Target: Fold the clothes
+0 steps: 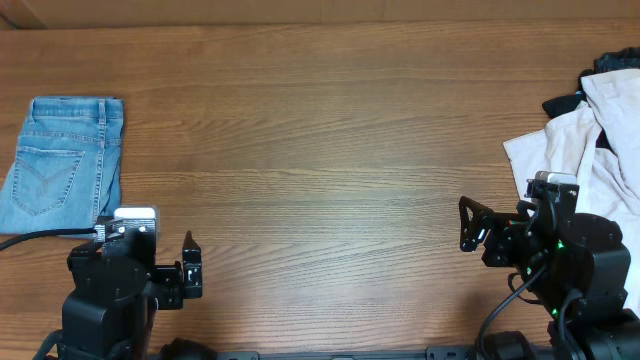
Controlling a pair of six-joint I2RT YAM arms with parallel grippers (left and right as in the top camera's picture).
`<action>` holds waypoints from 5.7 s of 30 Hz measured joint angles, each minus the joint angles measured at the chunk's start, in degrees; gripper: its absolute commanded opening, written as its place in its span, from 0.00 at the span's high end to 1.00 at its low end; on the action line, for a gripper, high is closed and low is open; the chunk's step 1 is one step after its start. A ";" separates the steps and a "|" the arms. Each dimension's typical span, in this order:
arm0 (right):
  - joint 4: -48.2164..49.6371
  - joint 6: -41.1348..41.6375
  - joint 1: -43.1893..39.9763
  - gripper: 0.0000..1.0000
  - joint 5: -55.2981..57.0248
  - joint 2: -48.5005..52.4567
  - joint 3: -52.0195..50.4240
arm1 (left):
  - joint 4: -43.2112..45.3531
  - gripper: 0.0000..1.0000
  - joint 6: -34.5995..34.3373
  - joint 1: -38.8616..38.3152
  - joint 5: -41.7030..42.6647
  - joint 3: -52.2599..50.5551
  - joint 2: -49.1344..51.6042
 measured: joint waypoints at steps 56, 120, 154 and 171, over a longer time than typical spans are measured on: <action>40.41 -17.62 -0.11 0.00 1.22 -35.58 -42.66 | -1.14 0.00 0.00 0.00 -0.70 -0.28 0.00; 52.78 -21.31 -2.80 0.00 1.31 -35.67 -54.62 | 15.72 0.00 0.00 11.32 2.78 -20.65 -12.00; 52.74 -21.31 -2.80 0.00 1.29 -35.69 -54.62 | 68.00 0.00 3.08 15.80 18.95 -68.96 -35.76; 52.76 -21.29 -2.78 0.00 1.31 -35.69 -54.62 | 68.00 0.00 3.10 15.80 18.97 -68.96 -35.76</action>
